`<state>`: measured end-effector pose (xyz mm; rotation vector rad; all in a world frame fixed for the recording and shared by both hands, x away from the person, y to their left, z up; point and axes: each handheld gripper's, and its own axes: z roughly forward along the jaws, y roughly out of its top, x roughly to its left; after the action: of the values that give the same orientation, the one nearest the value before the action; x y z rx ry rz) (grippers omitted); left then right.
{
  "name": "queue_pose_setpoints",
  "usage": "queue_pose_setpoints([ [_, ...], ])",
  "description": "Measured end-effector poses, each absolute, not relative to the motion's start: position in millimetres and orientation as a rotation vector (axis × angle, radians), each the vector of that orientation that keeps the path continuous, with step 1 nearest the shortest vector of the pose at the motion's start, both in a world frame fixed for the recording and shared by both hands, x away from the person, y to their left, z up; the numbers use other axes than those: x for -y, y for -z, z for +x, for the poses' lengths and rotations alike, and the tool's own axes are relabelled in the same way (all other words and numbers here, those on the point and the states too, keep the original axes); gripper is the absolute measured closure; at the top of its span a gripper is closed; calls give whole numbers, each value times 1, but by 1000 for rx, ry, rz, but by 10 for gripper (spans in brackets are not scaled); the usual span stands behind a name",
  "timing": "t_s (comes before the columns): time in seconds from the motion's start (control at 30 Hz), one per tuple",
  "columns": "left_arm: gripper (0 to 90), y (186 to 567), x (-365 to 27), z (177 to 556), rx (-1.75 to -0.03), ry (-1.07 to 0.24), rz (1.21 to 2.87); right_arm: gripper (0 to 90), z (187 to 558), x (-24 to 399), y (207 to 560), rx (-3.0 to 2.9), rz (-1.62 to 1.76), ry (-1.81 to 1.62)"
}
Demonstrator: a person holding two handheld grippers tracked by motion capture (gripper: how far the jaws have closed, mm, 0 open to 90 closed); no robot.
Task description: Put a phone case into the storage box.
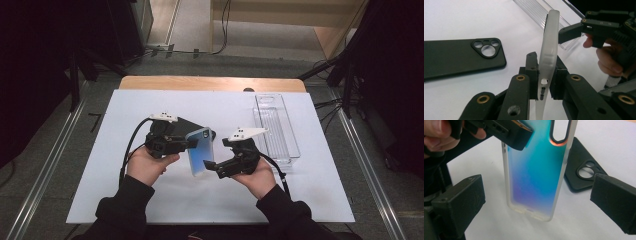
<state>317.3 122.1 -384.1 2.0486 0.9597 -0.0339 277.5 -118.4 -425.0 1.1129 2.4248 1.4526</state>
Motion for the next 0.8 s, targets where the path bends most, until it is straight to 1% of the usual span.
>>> queue_pose_setpoints([
  [0.27, 803, 385, -119, 316, -1001, 39, 2025, 0, 275, 112, 430, -2292, 1257, -1474],
  [0.4, 803, 385, -116, 314, -993, 38, 2020, 0, 274, 109, 431, -2281, 1267, -1458],
  [0.5, 803, 383, -114, 311, -981, 11, 2010, 0, 273, 105, 432, -2275, 1271, -1452],
  [0.8, 803, 387, -104, 307, -973, 65, 2014, 0, 273, 98, 435, -2263, 1273, -1429],
])
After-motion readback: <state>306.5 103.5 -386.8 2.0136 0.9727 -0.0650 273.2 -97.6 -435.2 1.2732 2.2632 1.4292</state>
